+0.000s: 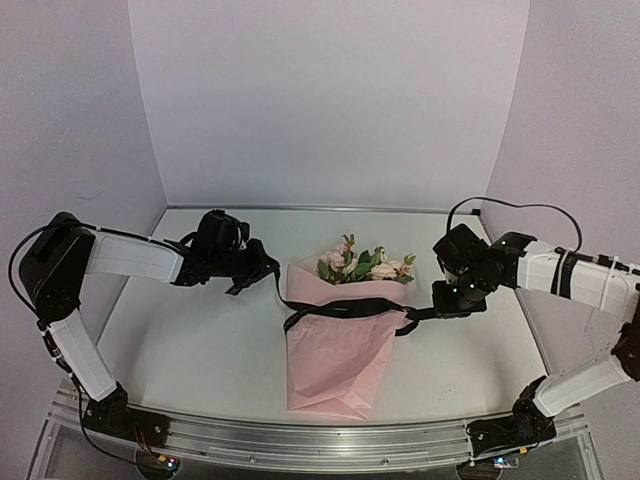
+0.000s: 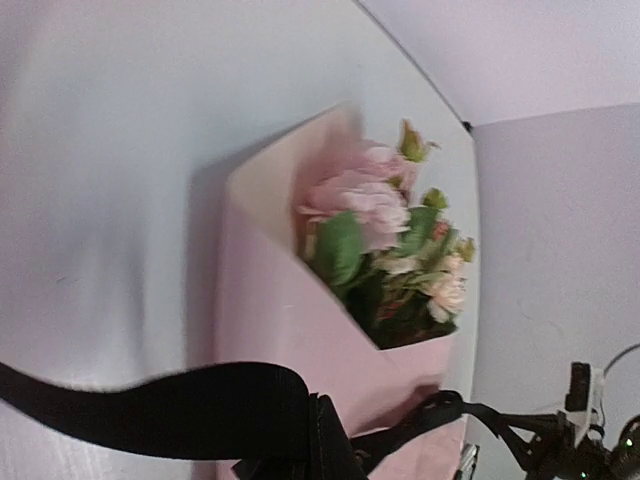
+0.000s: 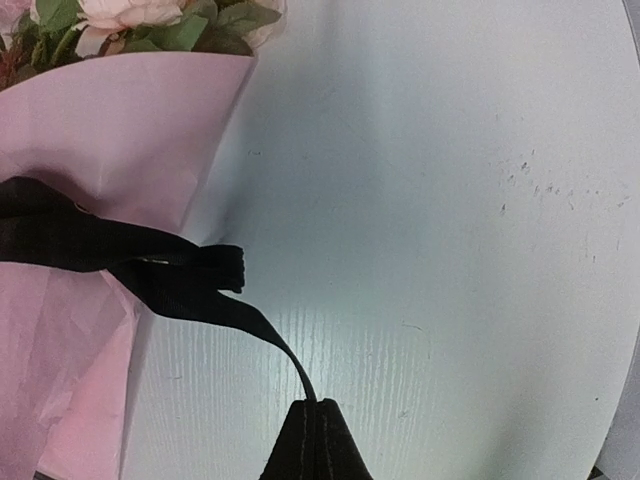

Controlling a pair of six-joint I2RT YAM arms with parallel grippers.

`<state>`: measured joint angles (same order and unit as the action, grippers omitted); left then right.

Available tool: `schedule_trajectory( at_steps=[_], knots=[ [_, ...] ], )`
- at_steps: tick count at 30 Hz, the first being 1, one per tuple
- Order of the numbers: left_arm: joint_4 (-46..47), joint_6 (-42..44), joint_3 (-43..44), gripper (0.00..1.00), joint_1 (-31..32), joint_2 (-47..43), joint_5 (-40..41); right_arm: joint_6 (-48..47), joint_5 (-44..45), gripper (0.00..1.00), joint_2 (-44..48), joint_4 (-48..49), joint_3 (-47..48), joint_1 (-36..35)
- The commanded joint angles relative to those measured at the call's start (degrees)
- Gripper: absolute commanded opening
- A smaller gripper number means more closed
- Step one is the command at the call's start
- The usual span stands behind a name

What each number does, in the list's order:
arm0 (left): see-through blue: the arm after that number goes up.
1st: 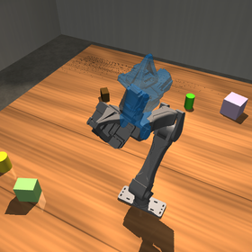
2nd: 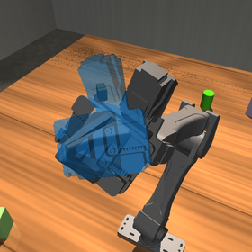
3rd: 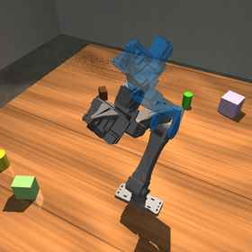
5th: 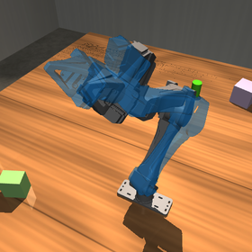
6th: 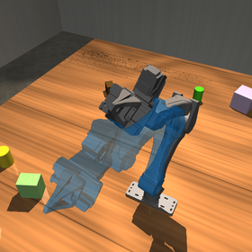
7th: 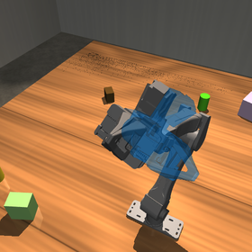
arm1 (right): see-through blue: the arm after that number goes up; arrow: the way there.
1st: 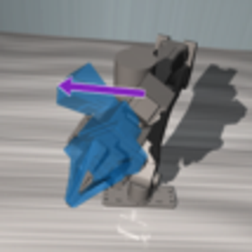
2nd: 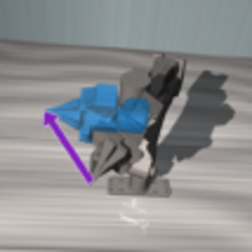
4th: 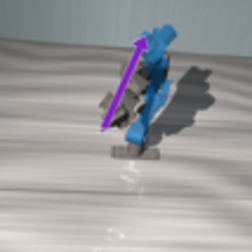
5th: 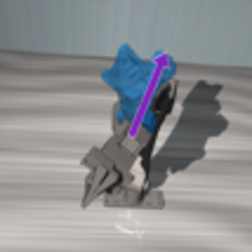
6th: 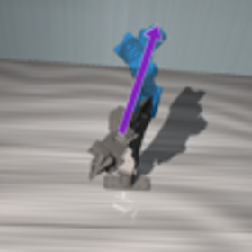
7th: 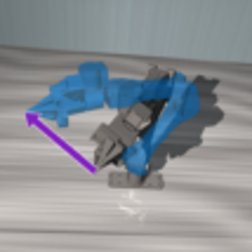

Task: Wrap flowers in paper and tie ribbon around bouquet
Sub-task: Cross the ribbon over the folded bouquet.

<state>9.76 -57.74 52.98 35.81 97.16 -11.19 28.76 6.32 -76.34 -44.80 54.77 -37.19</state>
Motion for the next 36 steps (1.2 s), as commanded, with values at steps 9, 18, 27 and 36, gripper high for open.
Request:
schedule_trajectory(
  at_steps=[9,18,27,36],
  knots=[
    [0.93,13.04,9.9,0.0,2.69,1.79,-21.34,0.45,5.19,0.0,6.62,-5.17,7.99,0.81],
    [1.59,12.52,5.8,0.0,3.56,-0.04,-21.55,3.28,-1.66,0.0,15.61,-7.43,4.66,-5.04],
    [4.42,11.38,2.61,0.0,3.88,-0.37,-21.52,9.11,0.02,0.0,25.69,-7.43,-4.99,-12.39],
    [3.4,11.21,1.47,0.0,4.51,0.18,-20.23,9.63,-3.76,0.0,26.03,-6.42,-8.73,-16.4]
  ],
)
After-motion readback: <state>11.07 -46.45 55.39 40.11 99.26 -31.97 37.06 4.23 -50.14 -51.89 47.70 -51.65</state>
